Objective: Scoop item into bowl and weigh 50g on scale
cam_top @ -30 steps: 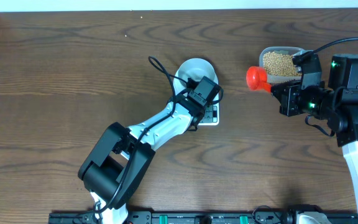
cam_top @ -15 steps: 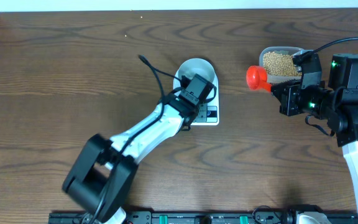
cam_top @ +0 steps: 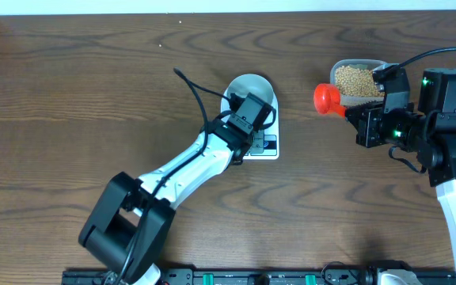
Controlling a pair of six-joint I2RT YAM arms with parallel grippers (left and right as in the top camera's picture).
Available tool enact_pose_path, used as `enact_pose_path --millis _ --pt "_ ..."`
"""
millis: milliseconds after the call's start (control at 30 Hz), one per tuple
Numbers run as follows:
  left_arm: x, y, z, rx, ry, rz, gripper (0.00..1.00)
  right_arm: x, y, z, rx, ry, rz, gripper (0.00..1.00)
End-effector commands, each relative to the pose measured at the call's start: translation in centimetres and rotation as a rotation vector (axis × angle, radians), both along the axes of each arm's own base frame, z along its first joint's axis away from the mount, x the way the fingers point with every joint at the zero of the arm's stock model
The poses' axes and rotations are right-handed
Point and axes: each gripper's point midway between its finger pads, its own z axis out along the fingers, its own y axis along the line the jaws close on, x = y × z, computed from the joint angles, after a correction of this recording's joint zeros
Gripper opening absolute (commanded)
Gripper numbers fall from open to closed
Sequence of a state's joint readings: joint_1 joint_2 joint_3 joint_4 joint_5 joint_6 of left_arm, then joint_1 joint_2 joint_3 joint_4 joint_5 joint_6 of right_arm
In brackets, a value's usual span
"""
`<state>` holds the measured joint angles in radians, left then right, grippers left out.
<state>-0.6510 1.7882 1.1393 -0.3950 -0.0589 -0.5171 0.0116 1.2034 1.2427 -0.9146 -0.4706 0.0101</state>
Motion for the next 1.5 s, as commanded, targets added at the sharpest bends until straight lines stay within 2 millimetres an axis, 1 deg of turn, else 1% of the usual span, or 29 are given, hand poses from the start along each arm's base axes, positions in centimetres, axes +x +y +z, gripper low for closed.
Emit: enact_pose_path --millis 0,467,667,900,1033,1200,1467 --pt "-0.1 0.4 -1.3 0.027 0.018 0.024 0.07 0.3 0.2 0.9 -0.009 -0.032 0.017 0.01" --pt "-0.3 0.5 -3.2 0.054 0.049 0.018 0.07 0.2 0.2 0.8 -0.009 -0.030 0.017 0.01" --pt "0.0 0.1 -3.0 0.044 0.032 0.008 0.07 0.2 0.2 0.8 -0.009 -0.030 0.017 0.01" --pt "-0.4 -1.9 -2.5 0.040 -0.006 -0.076 0.07 0.2 0.2 0.8 -0.009 -0.030 0.017 0.01" --pt "-0.5 -1.9 -2.6 0.043 -0.003 -0.078 0.07 0.2 0.2 0.8 -0.009 -0.029 0.017 0.01" --pt "-0.1 -1.3 -2.5 0.077 -0.030 -0.058 0.07 0.2 0.2 0.8 -0.010 -0.026 0.017 0.01" --pt "-0.1 -1.2 -2.7 0.081 -0.025 -0.058 0.07 0.1 0.2 0.7 -0.009 -0.024 0.017 0.01"
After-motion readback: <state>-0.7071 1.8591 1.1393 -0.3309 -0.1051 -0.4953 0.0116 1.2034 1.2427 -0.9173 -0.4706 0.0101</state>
